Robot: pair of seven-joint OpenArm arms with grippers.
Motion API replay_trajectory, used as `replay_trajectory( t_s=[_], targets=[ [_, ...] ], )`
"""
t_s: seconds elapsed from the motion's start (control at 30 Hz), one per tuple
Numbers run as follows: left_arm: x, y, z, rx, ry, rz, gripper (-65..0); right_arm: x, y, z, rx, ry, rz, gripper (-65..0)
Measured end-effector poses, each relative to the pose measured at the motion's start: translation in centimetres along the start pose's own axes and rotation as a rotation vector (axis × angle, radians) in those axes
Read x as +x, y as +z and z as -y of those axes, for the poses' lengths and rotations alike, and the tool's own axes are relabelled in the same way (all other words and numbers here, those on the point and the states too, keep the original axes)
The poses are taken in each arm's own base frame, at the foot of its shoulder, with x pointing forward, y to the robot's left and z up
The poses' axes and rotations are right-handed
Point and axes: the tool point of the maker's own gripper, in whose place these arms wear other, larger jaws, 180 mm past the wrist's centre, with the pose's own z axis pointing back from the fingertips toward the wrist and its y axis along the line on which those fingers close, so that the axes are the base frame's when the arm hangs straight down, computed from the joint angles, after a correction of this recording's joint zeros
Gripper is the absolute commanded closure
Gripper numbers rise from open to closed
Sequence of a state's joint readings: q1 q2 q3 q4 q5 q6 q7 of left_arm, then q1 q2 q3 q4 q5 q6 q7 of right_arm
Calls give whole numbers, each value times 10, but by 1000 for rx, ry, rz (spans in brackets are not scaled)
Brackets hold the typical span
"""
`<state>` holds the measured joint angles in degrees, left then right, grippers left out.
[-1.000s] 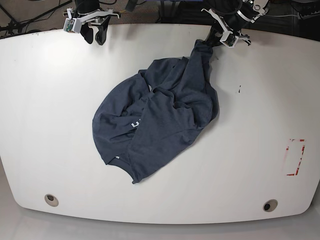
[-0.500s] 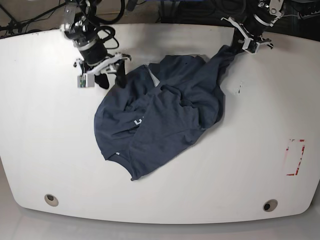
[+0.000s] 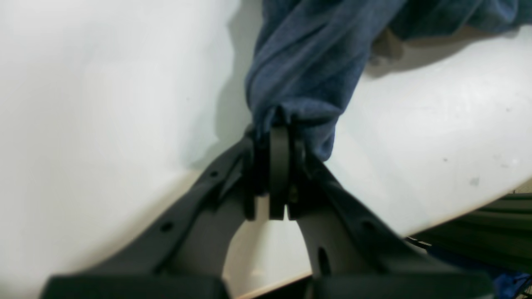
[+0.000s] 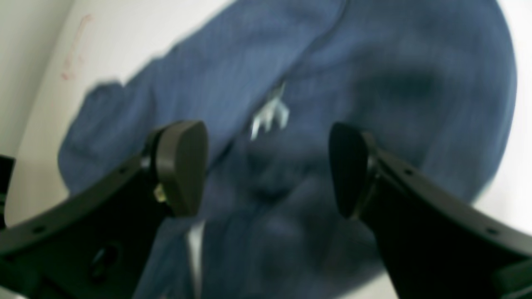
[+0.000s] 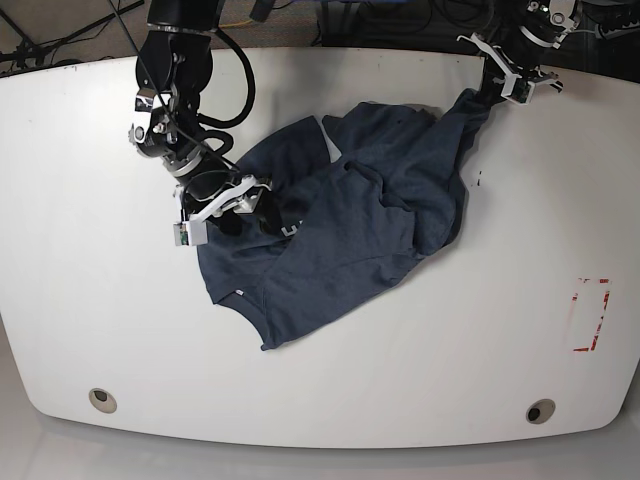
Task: Fold the T-shirt properly
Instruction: 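Lower the right gripper onto the shirt hem and grasp it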
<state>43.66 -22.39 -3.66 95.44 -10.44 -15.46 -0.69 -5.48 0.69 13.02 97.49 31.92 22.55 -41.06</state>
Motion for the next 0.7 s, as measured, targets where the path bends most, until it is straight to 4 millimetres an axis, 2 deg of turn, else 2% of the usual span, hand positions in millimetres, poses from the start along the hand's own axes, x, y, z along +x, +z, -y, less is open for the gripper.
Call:
replay_trajectory(
  t_s=[0.3,0.53,0.7],
  targets=[
    [0,0,0,4,2,1,0,25,-40,8,29,-20,-31,-438],
    [-1,1,-3,49,55,13,0,24,-70,19,33,-80,-94,-438],
    [-1,1,-3,70,79,20,0,25,-93,12,62,-73,-146,-438]
  ],
)
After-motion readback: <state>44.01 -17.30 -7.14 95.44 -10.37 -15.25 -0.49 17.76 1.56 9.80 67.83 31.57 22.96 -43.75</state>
